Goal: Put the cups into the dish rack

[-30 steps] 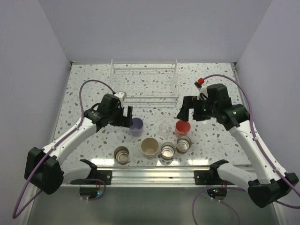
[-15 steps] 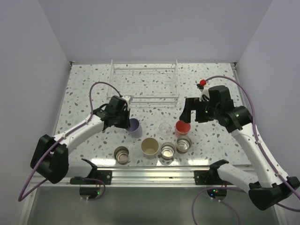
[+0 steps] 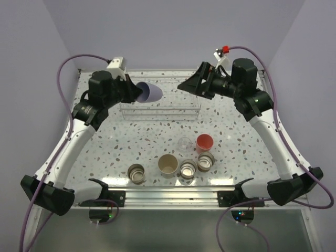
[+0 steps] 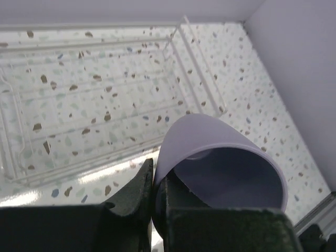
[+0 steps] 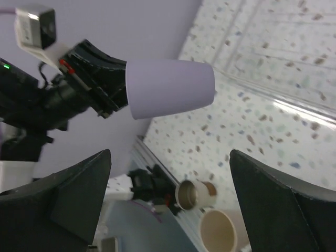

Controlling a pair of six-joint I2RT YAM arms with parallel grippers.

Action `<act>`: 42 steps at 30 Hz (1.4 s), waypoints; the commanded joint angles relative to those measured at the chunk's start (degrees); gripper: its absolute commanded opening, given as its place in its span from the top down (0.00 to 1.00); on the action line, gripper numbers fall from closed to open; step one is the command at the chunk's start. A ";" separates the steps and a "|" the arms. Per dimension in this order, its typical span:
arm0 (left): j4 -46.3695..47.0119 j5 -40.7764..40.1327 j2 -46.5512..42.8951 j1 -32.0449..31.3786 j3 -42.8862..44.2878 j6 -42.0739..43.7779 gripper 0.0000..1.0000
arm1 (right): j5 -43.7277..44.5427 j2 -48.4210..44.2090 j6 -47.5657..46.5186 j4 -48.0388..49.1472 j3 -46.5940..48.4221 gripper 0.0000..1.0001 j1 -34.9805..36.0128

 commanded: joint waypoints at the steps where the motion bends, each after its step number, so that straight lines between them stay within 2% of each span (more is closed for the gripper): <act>1: 11.44 12.48 -3.10 6.24 1.25 -6.90 1.00 | -8.18 2.73 17.09 21.12 4.82 0.02 0.18; 3: 17.58 16.10 -3.72 7.22 -0.15 -10.15 1.00 | -8.72 5.01 21.51 28.67 4.91 0.02 0.26; 9: 34.10 18.92 -6.26 7.31 -6.12 -18.59 1.00 | -5.12 9.32 32.95 36.26 5.87 0.02 0.44; 13: 41.42 19.97 -6.44 7.31 -7.98 -22.64 1.00 | -3.01 12.48 33.22 32.24 10.00 0.02 1.84; 18: 49.94 21.82 -6.01 7.31 -10.18 -28.00 1.00 | 0.68 12.75 32.96 29.95 9.83 0.02 2.98; 24: 54.34 20.33 -6.44 7.31 -12.37 -30.82 1.00 | 0.95 12.49 34.88 31.78 8.34 0.02 3.60; 30: 61.28 19.36 -5.39 7.31 -15.71 -35.12 1.00 | 1.13 12.84 40.16 39.59 5.35 0.02 4.74; 42: 64.64 11.28 -5.48 6.34 -19.49 -35.31 1.00 | -0.37 15.12 43.50 43.30 7.01 0.02 7.29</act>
